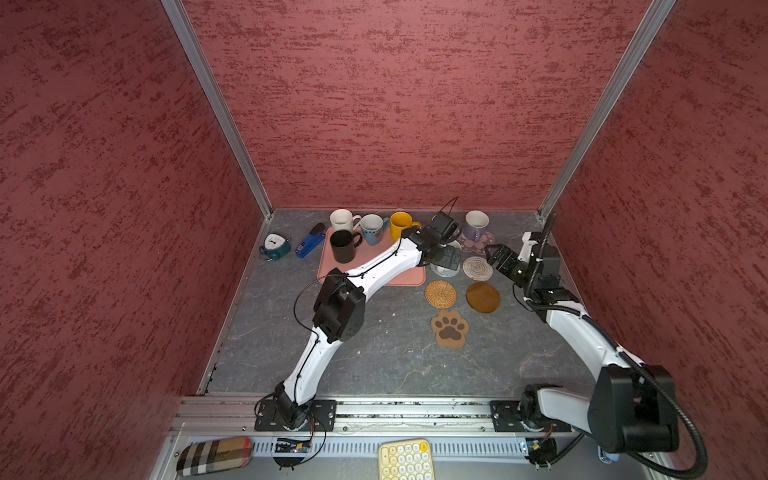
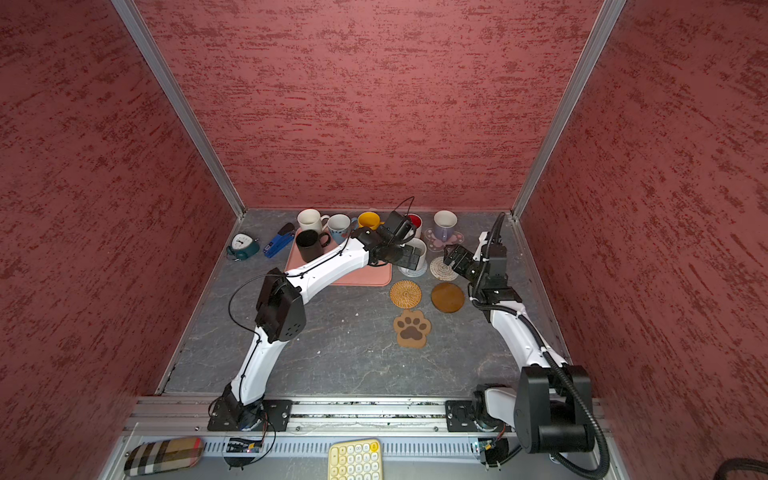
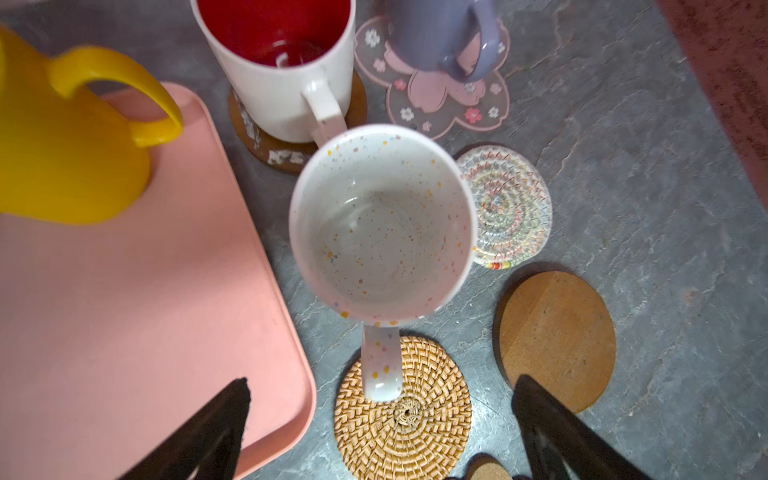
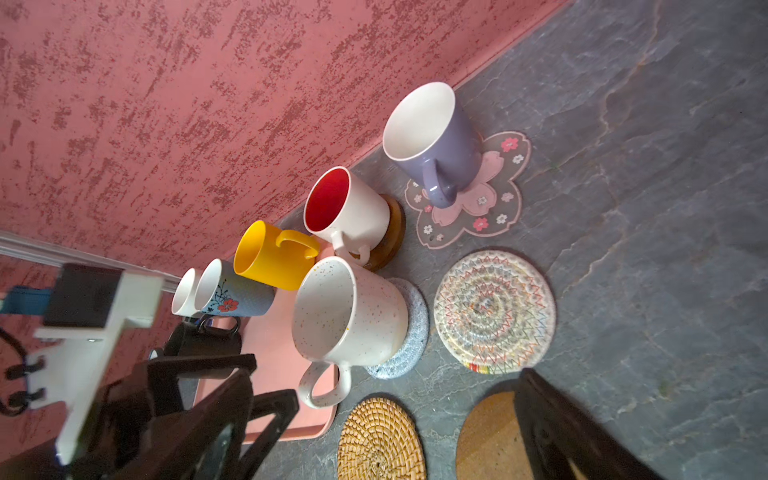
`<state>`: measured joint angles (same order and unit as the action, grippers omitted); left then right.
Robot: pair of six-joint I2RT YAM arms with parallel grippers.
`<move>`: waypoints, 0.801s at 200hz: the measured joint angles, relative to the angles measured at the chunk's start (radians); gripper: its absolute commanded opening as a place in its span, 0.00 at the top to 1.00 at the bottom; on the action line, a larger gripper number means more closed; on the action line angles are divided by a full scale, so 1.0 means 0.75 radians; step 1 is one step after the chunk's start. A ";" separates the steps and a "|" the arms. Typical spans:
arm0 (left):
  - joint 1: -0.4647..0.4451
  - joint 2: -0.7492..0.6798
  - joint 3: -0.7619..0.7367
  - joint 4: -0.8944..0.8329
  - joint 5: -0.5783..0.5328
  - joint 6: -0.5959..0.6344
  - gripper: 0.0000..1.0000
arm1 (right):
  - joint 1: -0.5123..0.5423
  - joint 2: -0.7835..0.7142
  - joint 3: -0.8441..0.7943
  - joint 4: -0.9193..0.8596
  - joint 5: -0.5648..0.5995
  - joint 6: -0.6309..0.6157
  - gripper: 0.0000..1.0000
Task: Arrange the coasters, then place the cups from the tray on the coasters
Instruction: 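Open the left gripper and raise it off the speckled mug, then move the right gripper over the yellow mug while the left arm draws back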
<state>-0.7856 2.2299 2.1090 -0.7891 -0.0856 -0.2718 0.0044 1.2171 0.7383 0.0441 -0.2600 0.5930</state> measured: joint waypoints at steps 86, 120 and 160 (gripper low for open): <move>0.036 -0.507 -0.571 0.207 -0.039 -0.039 0.00 | 0.071 0.077 0.334 -0.241 -0.124 -0.200 0.02; 0.093 -0.743 -0.860 0.281 -0.041 -0.076 0.00 | 0.172 0.218 0.521 -0.318 -0.124 -0.263 0.06; 0.195 -1.024 -1.177 0.309 -0.029 -0.129 0.00 | 0.258 0.470 0.764 -0.386 -0.128 -0.322 0.10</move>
<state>-0.6392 1.4616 1.2259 -0.5571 -0.1074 -0.3683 0.1982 1.5700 1.3117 -0.2451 -0.3561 0.3515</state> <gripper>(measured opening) 0.996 0.905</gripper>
